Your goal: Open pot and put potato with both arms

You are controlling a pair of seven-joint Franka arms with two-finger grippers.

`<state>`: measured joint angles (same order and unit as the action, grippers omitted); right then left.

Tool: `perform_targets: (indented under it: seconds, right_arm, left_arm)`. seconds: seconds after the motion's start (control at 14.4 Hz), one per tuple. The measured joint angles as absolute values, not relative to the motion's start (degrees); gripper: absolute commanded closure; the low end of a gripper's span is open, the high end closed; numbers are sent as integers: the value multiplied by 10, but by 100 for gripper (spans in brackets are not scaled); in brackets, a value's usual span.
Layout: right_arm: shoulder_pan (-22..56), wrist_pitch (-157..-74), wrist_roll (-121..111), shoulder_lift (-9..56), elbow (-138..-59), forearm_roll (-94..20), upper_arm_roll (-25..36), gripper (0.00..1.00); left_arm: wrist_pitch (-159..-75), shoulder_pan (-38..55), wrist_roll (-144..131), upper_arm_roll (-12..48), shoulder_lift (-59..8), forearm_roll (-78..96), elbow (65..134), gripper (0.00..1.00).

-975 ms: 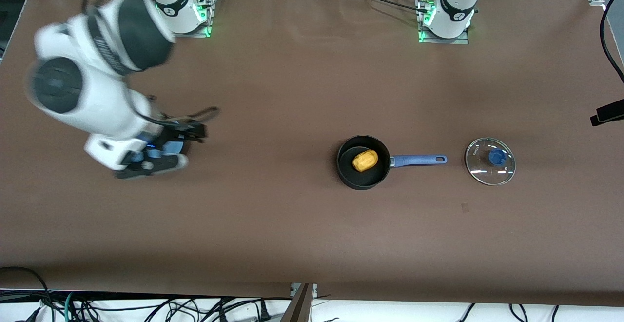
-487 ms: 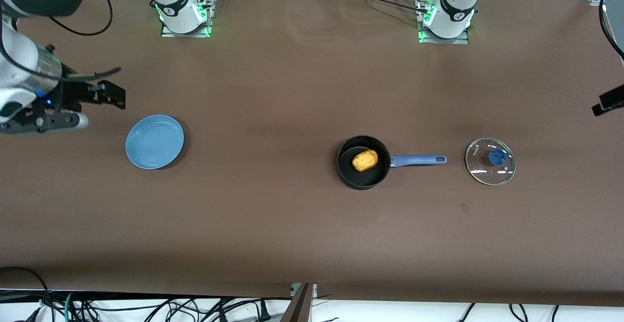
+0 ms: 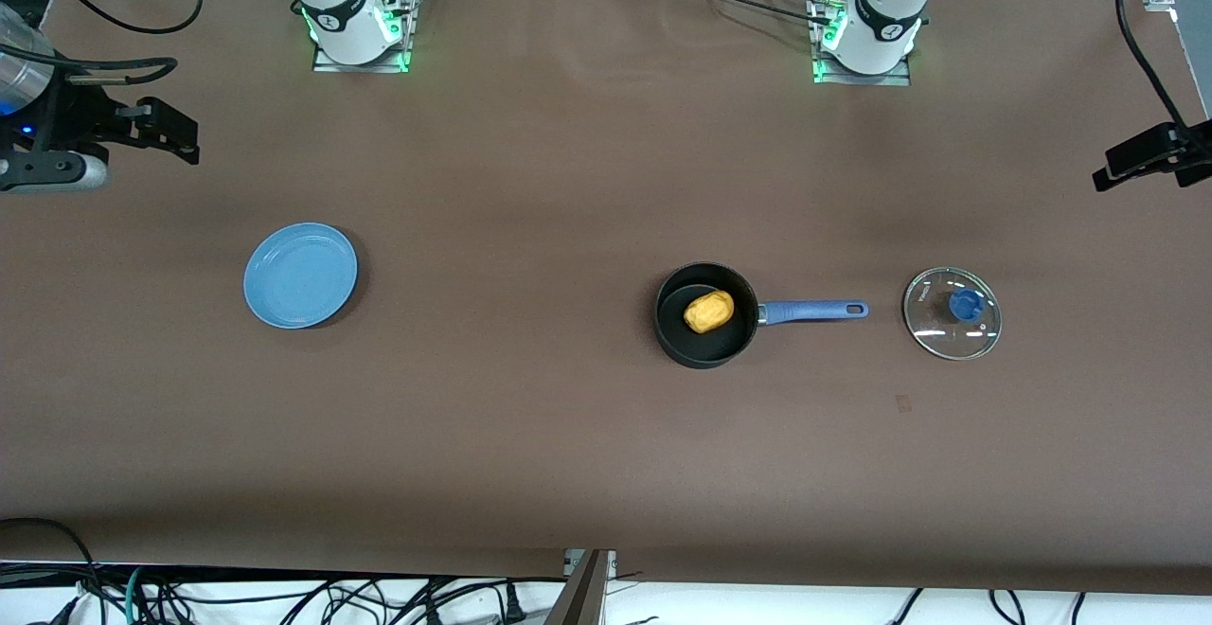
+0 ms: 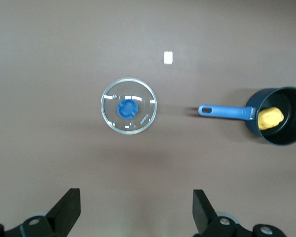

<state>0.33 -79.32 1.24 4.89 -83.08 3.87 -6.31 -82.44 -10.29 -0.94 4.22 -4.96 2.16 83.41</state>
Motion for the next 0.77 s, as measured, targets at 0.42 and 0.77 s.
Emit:
perform_targets:
  seconds: [0.42,0.77]
  right_arm:
    - [3,-791,12,50,-840,29,-63,0]
    - [3,-791,12,50,-839,29,-62,0]
  left_arm:
    - [-842,-98,-57,66,-51,22,841,0]
    - [-843,-97,-107,103,-58,21,844,0]
